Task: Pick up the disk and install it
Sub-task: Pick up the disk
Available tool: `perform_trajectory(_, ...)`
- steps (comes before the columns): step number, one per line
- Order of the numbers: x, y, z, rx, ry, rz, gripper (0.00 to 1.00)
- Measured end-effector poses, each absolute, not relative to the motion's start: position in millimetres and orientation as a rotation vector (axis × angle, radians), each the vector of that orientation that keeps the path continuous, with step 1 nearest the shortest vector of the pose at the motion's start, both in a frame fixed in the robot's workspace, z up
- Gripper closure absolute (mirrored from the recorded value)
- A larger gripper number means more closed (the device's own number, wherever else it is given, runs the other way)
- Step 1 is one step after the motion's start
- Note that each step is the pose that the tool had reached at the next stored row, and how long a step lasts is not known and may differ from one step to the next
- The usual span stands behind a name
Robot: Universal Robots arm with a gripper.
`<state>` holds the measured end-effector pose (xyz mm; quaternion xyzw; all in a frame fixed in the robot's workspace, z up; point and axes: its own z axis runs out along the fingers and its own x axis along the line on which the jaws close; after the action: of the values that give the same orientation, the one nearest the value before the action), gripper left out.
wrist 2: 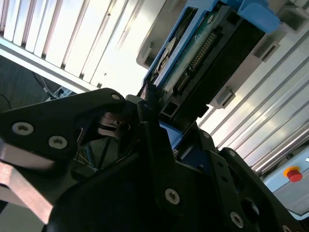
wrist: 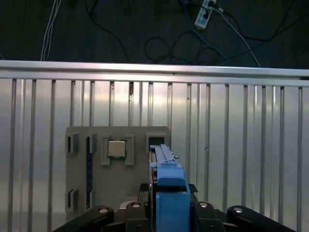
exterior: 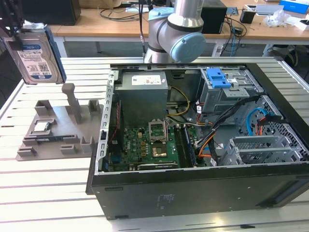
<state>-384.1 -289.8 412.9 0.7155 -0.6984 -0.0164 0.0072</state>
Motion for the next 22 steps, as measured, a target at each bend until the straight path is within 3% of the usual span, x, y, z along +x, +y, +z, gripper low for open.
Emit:
perform_trajectory(9, -384, -290, 439, 2.238, -2.184, -0.051, 0.64)
perform_trajectory(16, -384, -292, 451, 2.259, -2.203, -0.098, 0.64)
perform_trajectory(22, -384, -292, 483, 2.259, -2.204, -0.098, 0.64)
